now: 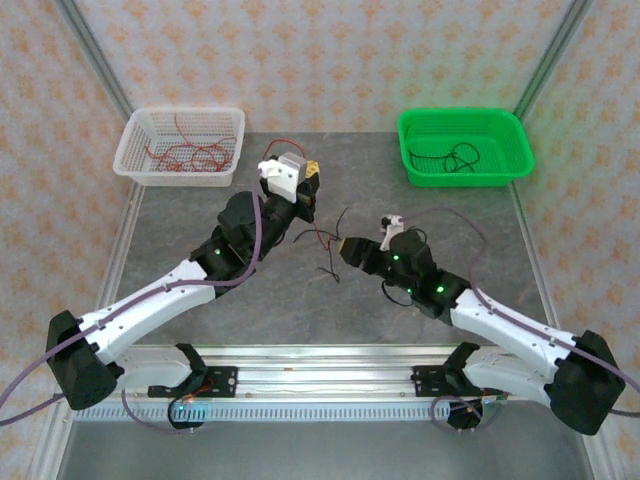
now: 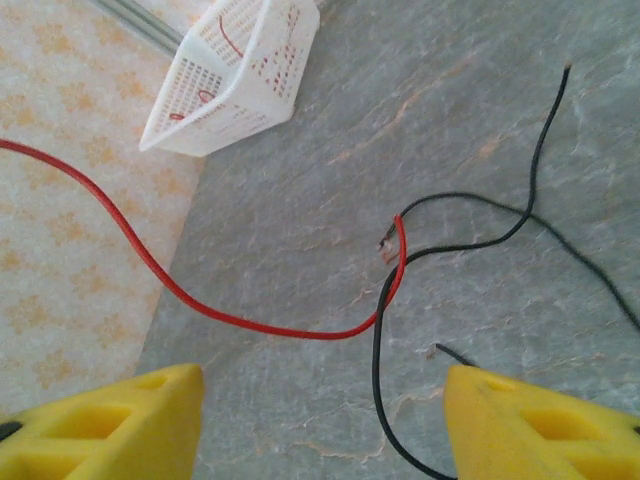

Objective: Untangle the cables

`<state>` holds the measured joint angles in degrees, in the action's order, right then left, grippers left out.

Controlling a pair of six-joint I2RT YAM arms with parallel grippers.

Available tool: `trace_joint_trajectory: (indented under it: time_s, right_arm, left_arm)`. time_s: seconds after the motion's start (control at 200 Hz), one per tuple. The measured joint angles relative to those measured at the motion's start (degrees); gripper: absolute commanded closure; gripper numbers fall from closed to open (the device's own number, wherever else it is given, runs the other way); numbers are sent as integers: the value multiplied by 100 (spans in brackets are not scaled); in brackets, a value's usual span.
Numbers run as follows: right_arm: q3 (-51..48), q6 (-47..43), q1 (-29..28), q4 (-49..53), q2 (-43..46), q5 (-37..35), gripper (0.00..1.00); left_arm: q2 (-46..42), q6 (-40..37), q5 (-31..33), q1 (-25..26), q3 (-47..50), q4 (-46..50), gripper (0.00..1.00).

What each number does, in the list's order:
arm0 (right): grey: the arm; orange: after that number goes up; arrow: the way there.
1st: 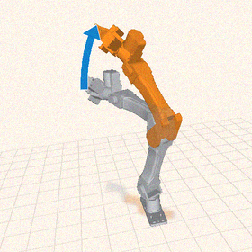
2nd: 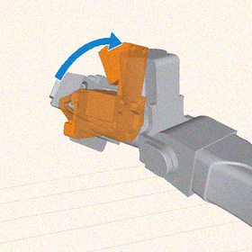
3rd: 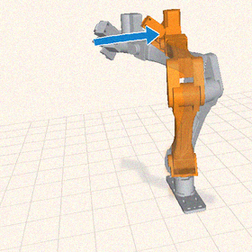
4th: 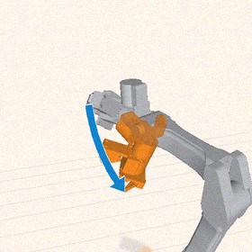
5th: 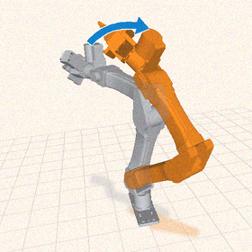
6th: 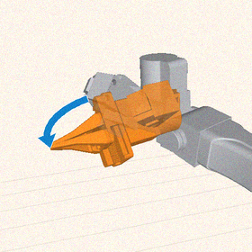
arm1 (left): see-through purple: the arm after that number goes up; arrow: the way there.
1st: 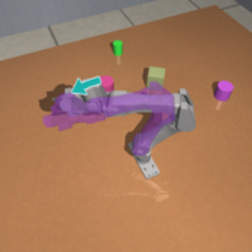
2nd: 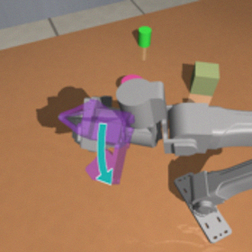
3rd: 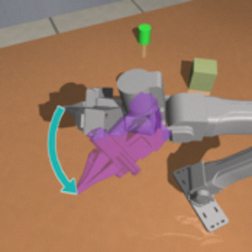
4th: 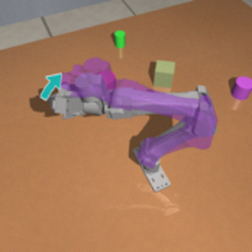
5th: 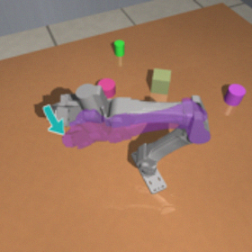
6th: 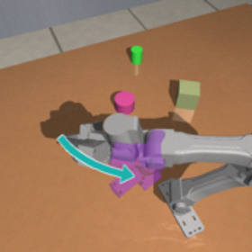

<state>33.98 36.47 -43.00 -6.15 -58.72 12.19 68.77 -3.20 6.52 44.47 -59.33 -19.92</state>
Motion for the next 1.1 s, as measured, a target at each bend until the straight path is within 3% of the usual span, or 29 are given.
trace_joint_trajectory:
  time_s: [0.41,0.811,0.876,0.986,1.101]
  right_arm:
    - [15,-323,-162,-138,-1246,4,42]
    - [35,-466,-271,-706,-1633,68,52]
    - [35,-494,-271,-706,-1705,48,60]
    - [39,-487,-273,-708,-1773,-11,100]
    - [44,-476,-275,-671,-1799,-153,100]
  left_arm:
    - [92,17,2,68,-203,37,100]
    - [92,17,20,92,-203,39,100]
    - [92,17,20,92,-203,39,100]
    - [90,15,20,92,-205,39,100]
    - [90,-7,28,92,-264,98,100]
